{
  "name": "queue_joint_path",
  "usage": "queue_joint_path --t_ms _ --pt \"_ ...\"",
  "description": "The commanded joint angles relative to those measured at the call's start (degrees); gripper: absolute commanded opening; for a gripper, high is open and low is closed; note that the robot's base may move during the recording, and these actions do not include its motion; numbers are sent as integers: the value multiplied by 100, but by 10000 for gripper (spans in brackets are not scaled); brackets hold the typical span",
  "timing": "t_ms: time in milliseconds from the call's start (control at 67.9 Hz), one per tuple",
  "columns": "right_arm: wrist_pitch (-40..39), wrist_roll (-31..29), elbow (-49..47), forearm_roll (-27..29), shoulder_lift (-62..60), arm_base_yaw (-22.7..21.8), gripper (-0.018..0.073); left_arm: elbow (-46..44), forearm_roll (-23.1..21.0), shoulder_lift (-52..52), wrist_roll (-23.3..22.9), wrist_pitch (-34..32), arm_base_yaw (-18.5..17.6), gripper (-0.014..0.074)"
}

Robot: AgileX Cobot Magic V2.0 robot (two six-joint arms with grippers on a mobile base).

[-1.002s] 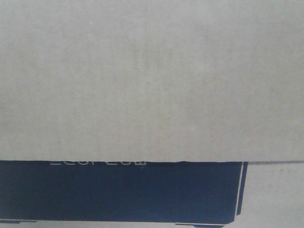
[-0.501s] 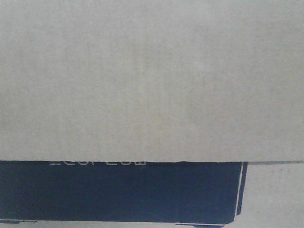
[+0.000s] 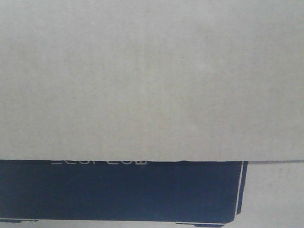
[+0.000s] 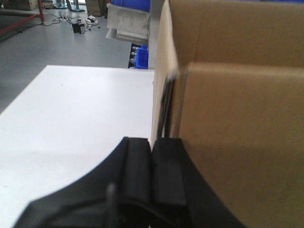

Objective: Grab box from left shelf to table start

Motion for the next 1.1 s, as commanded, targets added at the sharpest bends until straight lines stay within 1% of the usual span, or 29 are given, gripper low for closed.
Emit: queue_joint_path --t_ms 0,15,59,133,147,177,250,339,1090 --pt "-467 -36 -158 -181 70 -27 55 366 -17 -89 -34 -1232 -41 -99" --pt "-467 -36 -158 -181 70 -27 55 462 -17 -89 -34 -1297 -41 -99" --pt "-467 -36 -158 -181 70 -27 55 777 -17 -89 -34 -1834 -41 -99" --pt "-461 -36 -158 -181 70 -27 55 1187 -17 -89 -34 -2481 -41 -99" --pt "-461 -36 -158 -181 70 -27 55 1205 -17 -89 -34 -2481 -41 -99" --pt "-461 -36 -158 -181 70 -27 55 1158 -17 -89 -34 -2198 -41 -99" --pt "-461 -36 -158 -181 70 -27 55 1171 -17 -89 -34 -2292 -41 -99" --pt "-461 -36 -158 -181 70 -27 55 1171 -17 -89 -34 -2198 -41 -99" --pt "-511 -36 -118 -181 70 -27 55 1171 -17 -89 -34 -2198 -41 -99"
